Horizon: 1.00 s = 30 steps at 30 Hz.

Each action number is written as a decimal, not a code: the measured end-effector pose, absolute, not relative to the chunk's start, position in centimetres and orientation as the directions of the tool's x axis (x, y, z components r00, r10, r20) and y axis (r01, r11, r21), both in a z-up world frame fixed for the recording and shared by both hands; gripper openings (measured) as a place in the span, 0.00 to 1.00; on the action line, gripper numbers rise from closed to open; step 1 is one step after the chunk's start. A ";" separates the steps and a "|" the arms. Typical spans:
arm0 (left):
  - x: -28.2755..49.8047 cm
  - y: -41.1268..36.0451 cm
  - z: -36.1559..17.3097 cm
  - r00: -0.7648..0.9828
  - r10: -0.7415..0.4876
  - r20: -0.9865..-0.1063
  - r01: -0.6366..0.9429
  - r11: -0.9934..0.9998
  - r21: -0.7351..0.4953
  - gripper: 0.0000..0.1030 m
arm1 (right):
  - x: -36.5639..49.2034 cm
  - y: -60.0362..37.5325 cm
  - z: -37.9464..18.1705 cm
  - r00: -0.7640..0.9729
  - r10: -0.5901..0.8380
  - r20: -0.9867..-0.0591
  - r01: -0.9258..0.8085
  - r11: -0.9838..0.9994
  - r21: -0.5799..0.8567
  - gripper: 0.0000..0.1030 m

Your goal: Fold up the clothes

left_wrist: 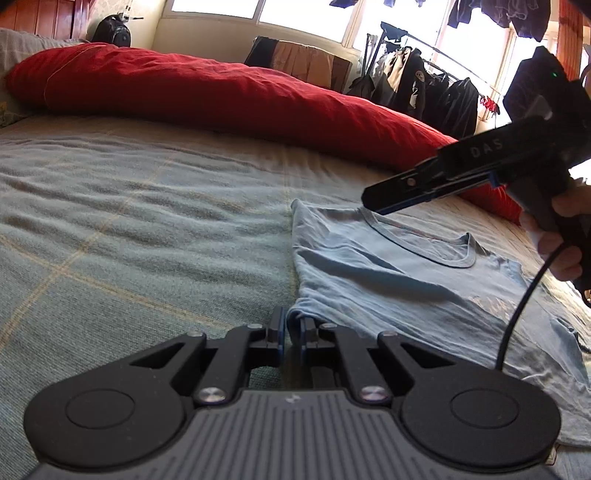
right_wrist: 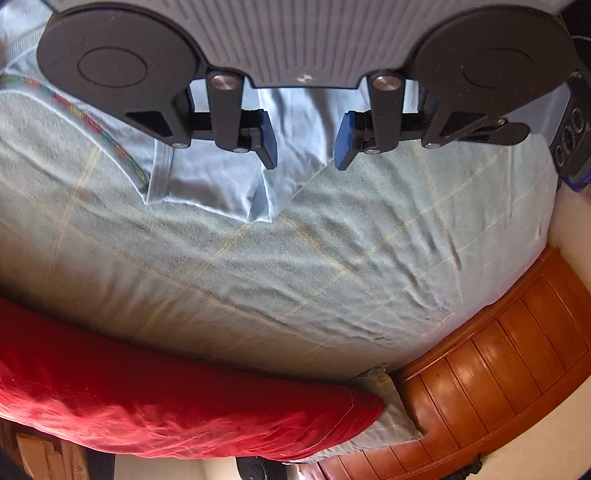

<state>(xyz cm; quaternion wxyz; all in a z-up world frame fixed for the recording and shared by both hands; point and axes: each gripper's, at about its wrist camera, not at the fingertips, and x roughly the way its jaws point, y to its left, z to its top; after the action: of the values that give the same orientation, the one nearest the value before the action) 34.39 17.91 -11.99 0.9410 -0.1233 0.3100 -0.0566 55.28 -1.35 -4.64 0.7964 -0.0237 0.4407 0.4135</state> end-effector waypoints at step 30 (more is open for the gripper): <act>32.4 22.7 -9.8 0.826 -0.099 -0.556 -0.089 0.949 -0.301 0.23 | 56.8 4.1 -8.0 0.302 0.518 -0.800 -0.714 0.679 0.170 0.18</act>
<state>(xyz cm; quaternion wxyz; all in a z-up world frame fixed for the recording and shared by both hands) 32.37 22.70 -9.84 0.9420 -0.1591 0.2953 -0.0028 56.78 4.07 -7.96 0.7994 -0.1095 0.4476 0.3856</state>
